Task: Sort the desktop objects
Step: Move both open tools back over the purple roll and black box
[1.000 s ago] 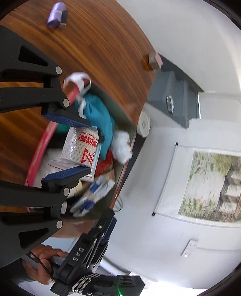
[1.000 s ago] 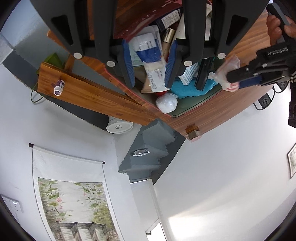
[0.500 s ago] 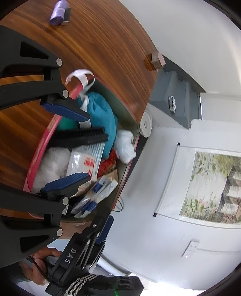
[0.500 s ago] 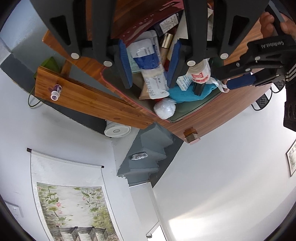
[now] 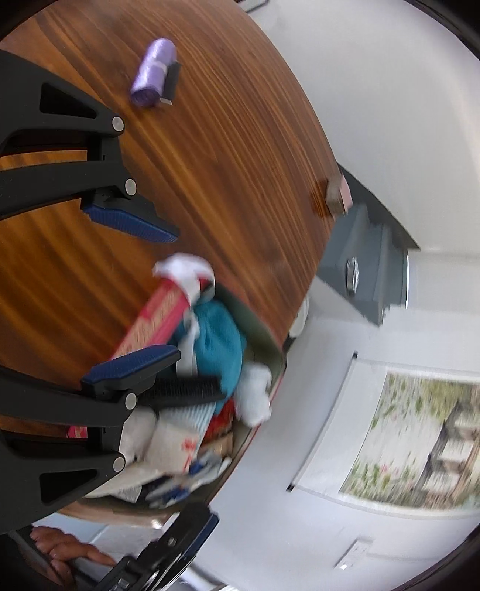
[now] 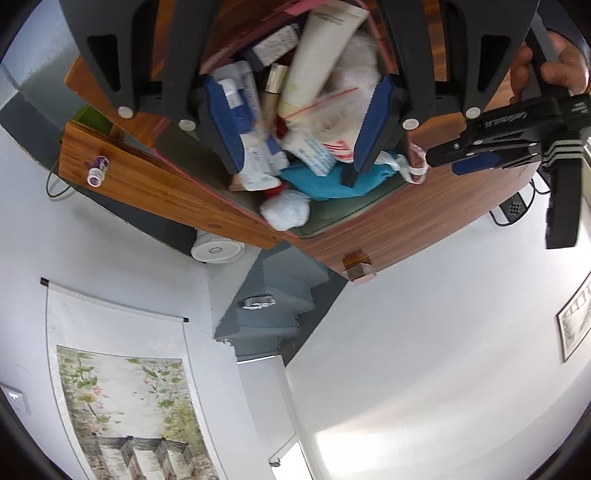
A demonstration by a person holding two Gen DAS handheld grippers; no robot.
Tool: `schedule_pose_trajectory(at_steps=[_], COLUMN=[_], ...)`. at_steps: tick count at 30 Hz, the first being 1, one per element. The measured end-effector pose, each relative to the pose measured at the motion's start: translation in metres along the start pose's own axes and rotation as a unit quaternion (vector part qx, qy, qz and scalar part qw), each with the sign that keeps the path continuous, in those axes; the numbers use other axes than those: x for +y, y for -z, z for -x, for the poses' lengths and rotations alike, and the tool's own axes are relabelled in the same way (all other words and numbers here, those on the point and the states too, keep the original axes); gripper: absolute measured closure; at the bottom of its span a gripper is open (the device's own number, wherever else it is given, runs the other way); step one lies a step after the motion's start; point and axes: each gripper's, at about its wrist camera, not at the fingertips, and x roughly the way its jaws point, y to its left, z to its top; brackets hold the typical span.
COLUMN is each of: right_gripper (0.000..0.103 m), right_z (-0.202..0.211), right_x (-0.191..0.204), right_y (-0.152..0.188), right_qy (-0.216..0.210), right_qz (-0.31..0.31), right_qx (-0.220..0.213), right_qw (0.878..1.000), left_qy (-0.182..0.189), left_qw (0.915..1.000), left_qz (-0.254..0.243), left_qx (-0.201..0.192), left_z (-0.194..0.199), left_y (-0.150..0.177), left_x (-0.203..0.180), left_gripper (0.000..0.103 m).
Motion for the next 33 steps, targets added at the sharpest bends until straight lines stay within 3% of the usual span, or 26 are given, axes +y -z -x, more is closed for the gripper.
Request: schedule_pose_trajectory(at_steps=[8, 12, 17, 21, 30, 33], right_gripper=[0.026, 0.024, 0.024, 0.024, 0.024, 0.024], right_z=[-0.005, -0.014, -0.023, -0.03, -0.048, -0.051], right_x=[0.045, 0.076, 0.105, 0.114, 0.132, 0.139], right_y=[0.003, 0.012, 0.021, 0.026, 0.036, 0.039], right_qy=[-0.033, -0.067, -0.097, -0.111, -0.129, -0.133], right_qz=[0.027, 0.055, 0.083, 0.084, 0.093, 0.098], right_qx=[-0.004, 0.01, 0.023, 0.033, 0.058, 0.063], right_qw=[0.999, 0.996, 0.991, 0.99, 0.986, 0.984], left_qy=[-0.083, -0.132, -0.161, -0.17, -0.134, -0.128], left_qw=[0.9941, 0.9841, 0.9668, 0.9562, 0.9484, 0.9431], left_qz=[0.07, 0.118, 0.196, 0.236, 0.286, 0.305], left_qx=[0.001, 0.014, 0.029, 0.033, 0.032, 0.03], left_z=[0.004, 0.004, -0.002, -0.006, -0.02, -0.024], left_y=[0.006, 0.012, 0.023, 0.032, 0.038, 0.038], left_x=[0.077, 0.119, 0.17, 0.193, 0.214, 0.219], left_gripper=[0.042, 0.042, 0.042, 0.042, 0.042, 0.036])
